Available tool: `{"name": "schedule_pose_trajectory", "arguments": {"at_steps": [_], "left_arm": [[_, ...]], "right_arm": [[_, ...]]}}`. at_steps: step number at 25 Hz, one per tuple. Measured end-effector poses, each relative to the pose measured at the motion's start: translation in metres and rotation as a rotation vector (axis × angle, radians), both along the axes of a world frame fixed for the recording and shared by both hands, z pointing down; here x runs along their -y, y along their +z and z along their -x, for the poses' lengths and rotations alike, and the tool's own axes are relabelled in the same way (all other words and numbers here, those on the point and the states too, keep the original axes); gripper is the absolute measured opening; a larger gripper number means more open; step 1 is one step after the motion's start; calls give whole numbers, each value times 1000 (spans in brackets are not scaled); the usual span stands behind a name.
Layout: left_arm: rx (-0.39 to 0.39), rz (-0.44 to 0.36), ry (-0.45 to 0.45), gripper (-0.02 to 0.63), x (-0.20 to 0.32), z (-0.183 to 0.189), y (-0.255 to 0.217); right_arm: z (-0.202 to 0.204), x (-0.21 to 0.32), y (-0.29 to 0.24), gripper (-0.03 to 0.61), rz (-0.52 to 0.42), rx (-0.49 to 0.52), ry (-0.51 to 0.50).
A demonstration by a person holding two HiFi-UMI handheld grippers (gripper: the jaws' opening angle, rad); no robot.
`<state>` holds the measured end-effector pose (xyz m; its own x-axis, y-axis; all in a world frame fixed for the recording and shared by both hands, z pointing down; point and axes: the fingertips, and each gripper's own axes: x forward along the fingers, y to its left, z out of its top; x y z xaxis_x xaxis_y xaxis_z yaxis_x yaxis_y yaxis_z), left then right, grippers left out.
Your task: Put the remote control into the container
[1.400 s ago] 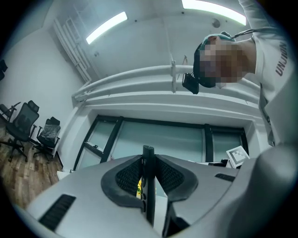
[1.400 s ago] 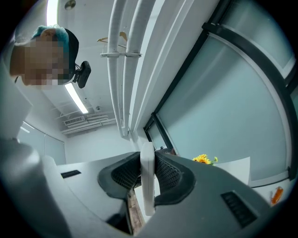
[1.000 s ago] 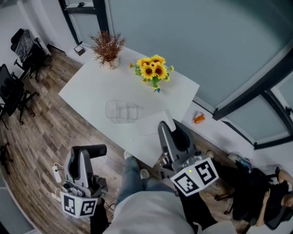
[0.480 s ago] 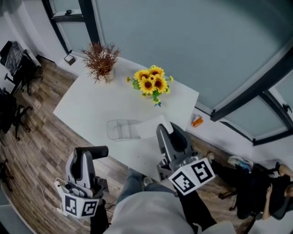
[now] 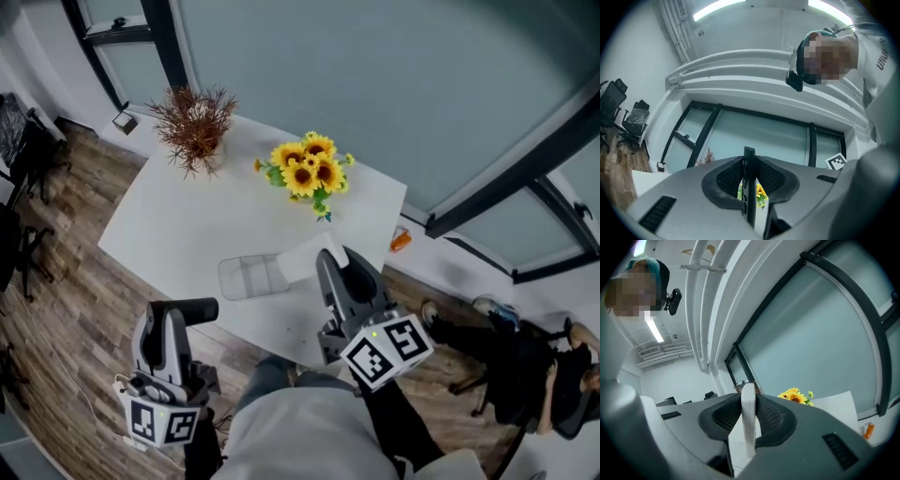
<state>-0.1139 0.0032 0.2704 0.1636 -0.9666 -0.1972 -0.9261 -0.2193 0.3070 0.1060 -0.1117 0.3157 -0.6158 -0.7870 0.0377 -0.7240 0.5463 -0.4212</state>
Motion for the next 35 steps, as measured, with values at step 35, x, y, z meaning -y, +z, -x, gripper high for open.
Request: {"name": "schedule_pose_trajectory", "arguments": {"at_steps": [35], "left_arm": [[-43,14,32,89,28,18,13]], "right_arm": [[32,27,66,92,87,-154,-34]]}}
